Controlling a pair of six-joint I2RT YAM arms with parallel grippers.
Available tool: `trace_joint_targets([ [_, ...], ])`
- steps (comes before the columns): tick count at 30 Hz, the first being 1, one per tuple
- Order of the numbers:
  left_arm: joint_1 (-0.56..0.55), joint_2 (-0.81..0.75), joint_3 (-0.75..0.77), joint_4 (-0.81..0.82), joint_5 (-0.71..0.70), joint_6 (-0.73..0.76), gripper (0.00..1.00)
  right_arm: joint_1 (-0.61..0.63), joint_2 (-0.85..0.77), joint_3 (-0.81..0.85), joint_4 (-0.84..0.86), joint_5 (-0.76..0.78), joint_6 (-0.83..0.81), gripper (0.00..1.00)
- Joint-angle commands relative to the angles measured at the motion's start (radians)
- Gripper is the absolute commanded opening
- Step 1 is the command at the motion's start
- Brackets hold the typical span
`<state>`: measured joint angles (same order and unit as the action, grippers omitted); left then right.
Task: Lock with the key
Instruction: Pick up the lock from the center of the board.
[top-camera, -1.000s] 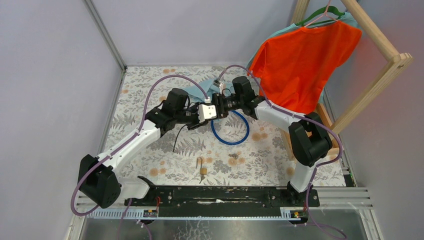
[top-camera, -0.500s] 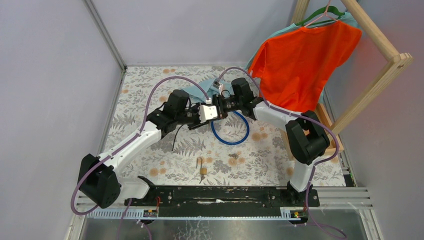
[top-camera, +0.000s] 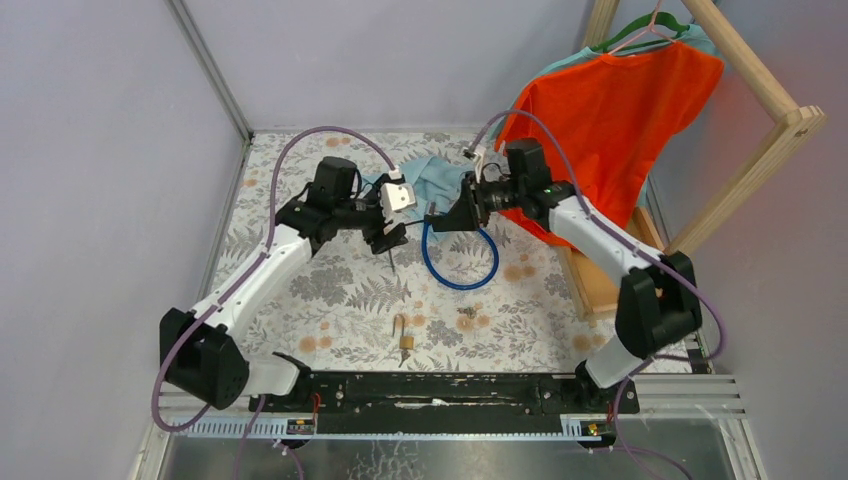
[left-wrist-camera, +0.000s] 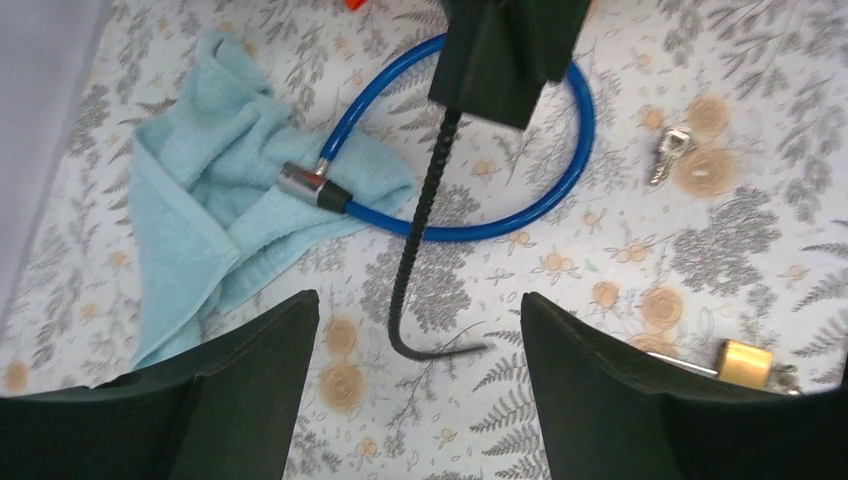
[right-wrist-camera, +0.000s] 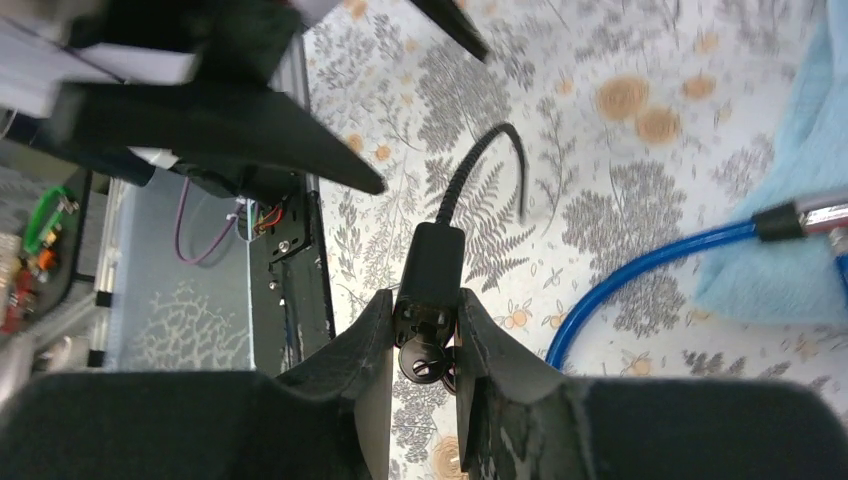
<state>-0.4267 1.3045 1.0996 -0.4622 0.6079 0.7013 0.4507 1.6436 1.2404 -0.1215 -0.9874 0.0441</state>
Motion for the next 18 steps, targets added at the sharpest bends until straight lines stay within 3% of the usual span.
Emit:
trace_joint_targets([
  [1, 0.029, 0.089, 0.120, -0.168, 0.202, -0.014, 0.79, -0.028, -0.117, 0.004, -0.051, -0.150, -0.192, 0.00],
  [8, 0.029, 0.190, 0.217, -0.224, 0.367, -0.056, 0.59, -0.031, -0.192, -0.033, -0.079, -0.205, -0.265, 0.00],
  [12, 0.029, 0.198, 0.236, -0.227, 0.399, -0.081, 0.32, -0.032, -0.214, -0.053, -0.075, -0.182, -0.277, 0.00],
  [18, 0.028, 0.190, 0.262, -0.262, 0.385, -0.107, 0.00, -0.038, -0.232, -0.080, -0.054, -0.148, -0.279, 0.02],
])
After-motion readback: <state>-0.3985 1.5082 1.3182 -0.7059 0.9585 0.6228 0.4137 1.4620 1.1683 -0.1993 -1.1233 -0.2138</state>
